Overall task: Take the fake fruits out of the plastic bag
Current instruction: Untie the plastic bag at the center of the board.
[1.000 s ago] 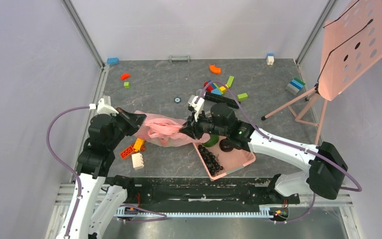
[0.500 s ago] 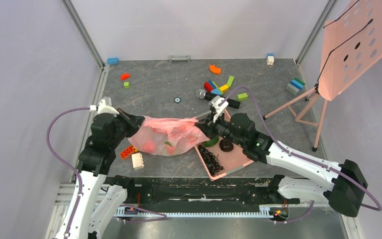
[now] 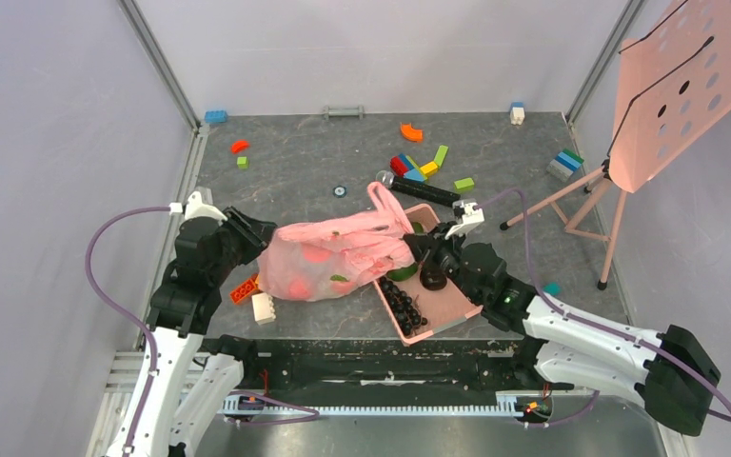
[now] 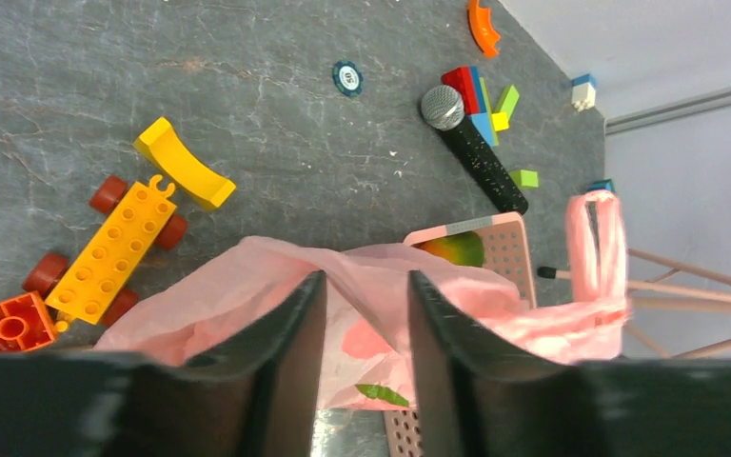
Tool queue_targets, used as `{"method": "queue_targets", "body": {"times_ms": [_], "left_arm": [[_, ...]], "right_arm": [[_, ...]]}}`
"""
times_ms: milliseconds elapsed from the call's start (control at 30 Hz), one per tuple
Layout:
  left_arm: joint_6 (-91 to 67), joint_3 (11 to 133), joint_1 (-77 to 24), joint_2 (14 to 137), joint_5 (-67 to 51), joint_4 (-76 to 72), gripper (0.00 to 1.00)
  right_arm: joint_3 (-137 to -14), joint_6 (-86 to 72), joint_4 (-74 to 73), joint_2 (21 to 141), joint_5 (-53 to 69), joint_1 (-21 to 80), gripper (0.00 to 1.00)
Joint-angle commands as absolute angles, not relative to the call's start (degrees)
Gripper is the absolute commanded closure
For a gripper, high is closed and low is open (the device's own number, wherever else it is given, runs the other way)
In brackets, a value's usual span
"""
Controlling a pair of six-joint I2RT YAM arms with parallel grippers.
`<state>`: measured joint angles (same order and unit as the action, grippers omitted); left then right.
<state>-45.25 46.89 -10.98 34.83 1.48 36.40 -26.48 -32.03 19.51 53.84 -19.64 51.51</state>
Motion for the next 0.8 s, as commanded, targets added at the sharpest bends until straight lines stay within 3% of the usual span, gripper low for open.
{"method": "queue_targets", "body": {"times_ms": [0, 100, 233, 400, 767], "left_arm": [[-40.2, 49.3, -10.7, 34.1, 1.1, 35.1, 0.41], [-38.1, 49.7, -10.7, 33.2, -2.0, 33.1, 0.16], [-34.6, 49.1, -10.8, 31.4, -11.4, 25.5, 0.02], [-28.7, 48.2, -10.9, 33.0, -33.3, 11.9, 0.03], [-8.0, 43.7, -17.0, 24.7, -30.6, 14.2, 0.0]], "right_arm": [[-29.3, -29.5, 27.3, 54.9, -15.4, 51.2, 0.96], [-30.5, -27.2, 28.5, 56.0, -11.5, 51.2, 0.96], [-31.9, -25.6, 29.2, 57.6, -7.1, 51.2, 0.96], [-34.1, -24.7, 28.4, 60.0, -4.1, 51.2, 0.96], [-37.6, -23.2, 26.7, 63.3, -2.5, 51.2, 0.96]]}}
